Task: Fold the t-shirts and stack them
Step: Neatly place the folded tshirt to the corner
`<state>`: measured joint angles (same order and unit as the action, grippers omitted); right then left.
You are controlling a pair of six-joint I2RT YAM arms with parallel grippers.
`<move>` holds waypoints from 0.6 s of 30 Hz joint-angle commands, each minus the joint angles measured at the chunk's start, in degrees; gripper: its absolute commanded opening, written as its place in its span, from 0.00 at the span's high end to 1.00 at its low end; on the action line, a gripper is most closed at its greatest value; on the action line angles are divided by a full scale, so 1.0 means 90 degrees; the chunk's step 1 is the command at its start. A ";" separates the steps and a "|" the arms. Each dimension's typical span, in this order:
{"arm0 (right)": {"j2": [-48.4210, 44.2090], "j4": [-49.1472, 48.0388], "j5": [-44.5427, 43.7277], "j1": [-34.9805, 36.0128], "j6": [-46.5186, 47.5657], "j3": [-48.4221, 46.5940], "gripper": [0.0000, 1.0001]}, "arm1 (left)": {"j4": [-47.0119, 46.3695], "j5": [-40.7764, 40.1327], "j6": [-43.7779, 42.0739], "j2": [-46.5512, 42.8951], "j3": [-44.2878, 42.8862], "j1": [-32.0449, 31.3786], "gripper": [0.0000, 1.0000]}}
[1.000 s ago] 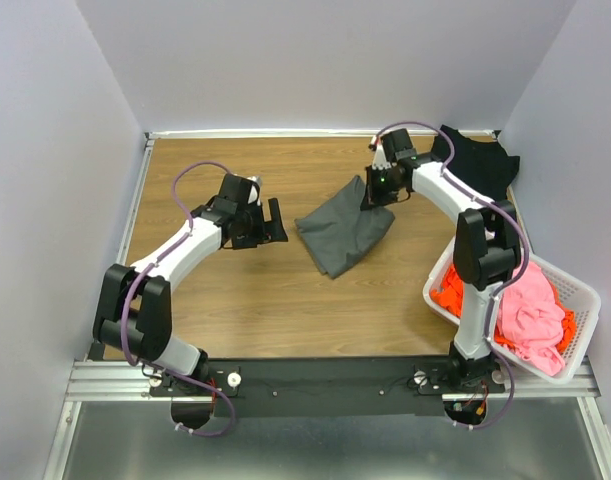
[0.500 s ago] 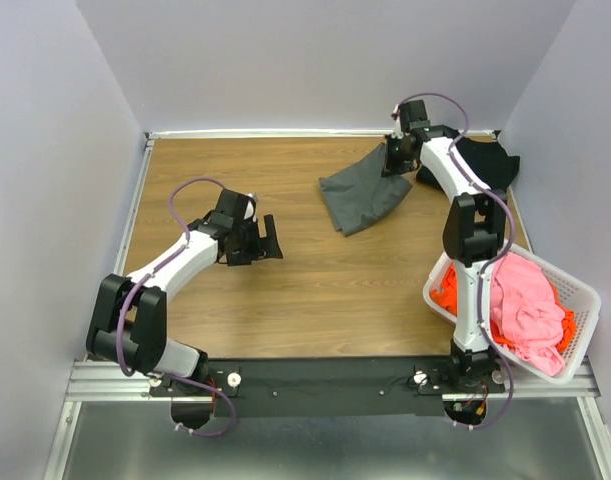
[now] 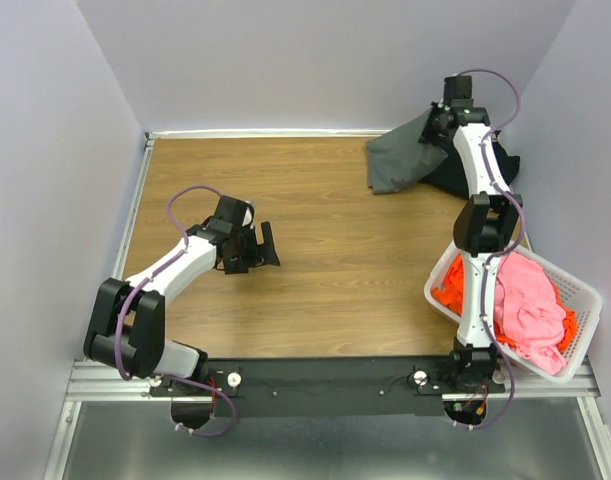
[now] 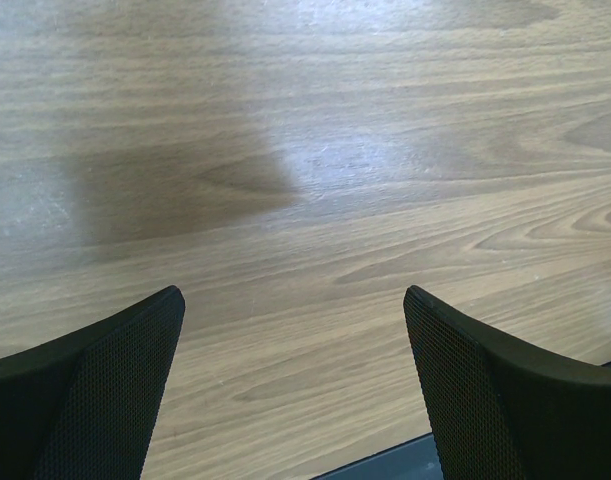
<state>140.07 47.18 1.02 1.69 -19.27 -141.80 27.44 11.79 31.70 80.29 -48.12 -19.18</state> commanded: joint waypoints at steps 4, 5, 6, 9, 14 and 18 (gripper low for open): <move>0.0033 -0.0251 0.0063 -0.0549 -0.0818 -0.0651 0.98 | 0.0037 -0.0148 0.0188 -0.0210 0.0229 0.0031 0.02; -0.0026 -0.0271 -0.0024 -0.0579 -0.0857 -0.0525 0.98 | -0.0002 -0.0138 0.0208 -0.0220 0.0278 0.0031 0.02; -0.0123 -0.0320 -0.0064 -0.0608 -0.0867 -0.0456 0.98 | -0.0021 -0.0138 0.0208 -0.0230 0.0307 0.0031 0.02; -0.0231 -0.0369 -0.0288 -0.0618 -0.0818 -0.0281 0.98 | -0.0071 -0.0119 0.0189 -0.0210 0.0385 0.0031 0.02; -0.0572 -0.0408 -0.0601 -0.0686 -0.0886 -0.0211 0.98 | -0.0090 -0.0109 0.0120 -0.0162 0.0425 0.0031 0.02; -0.0777 -0.0447 -0.0728 -0.0793 -0.0965 -0.0260 0.98 | -0.0110 -0.0119 0.0091 -0.0152 0.0473 0.0031 0.02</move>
<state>139.02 45.17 -2.22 -4.45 -26.50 -143.70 27.11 11.44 32.86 79.70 -44.71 -19.18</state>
